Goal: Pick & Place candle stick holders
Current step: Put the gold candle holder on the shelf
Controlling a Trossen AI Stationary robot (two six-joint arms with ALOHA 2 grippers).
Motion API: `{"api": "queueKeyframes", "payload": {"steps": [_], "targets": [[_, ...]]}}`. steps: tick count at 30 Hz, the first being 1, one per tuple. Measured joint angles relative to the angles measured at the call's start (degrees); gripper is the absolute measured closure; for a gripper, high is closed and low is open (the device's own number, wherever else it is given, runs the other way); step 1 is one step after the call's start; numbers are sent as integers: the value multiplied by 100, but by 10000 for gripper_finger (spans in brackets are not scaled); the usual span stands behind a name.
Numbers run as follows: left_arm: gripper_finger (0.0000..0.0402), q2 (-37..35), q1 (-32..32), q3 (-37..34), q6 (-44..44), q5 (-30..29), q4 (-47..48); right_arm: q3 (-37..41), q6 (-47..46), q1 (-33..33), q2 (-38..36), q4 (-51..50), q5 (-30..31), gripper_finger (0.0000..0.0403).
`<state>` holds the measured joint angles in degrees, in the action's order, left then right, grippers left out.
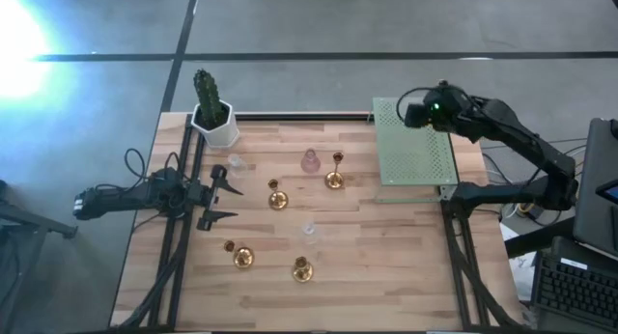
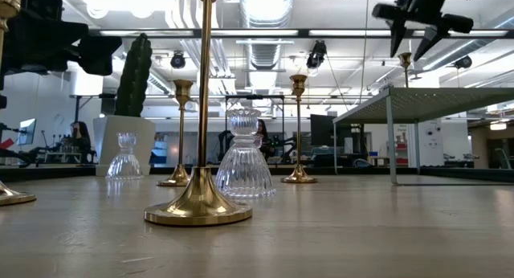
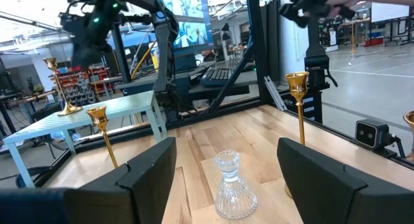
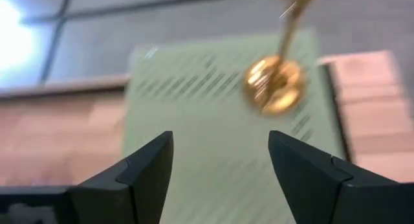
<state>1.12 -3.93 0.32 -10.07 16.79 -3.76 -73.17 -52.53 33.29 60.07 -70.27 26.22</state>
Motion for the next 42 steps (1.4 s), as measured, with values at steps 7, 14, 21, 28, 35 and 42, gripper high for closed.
{"api": "queueKeyframes", "payload": {"steps": [7,14,21,28,35,42], "targets": [[128,1,1,0,0,1,-1,-218,-418,-1591,-394,-106,-247,193],[128,1,0,0,0,1,0,-892,-881,-3728,-256,60,412,232],[128,0,0,0,0,1,1,-1764,-744,-5441,351,186,1443,279],[128,1,0,0,0,1,1,-2240,-959,-6475,1092,167,1639,333],[128,1,1,0,0,1,1,-2493,-1539,-7321,2023,202,1600,376],[128,1,0,0,0,1,-1,-2965,-1888,-8009,3177,512,1622,394]]}}
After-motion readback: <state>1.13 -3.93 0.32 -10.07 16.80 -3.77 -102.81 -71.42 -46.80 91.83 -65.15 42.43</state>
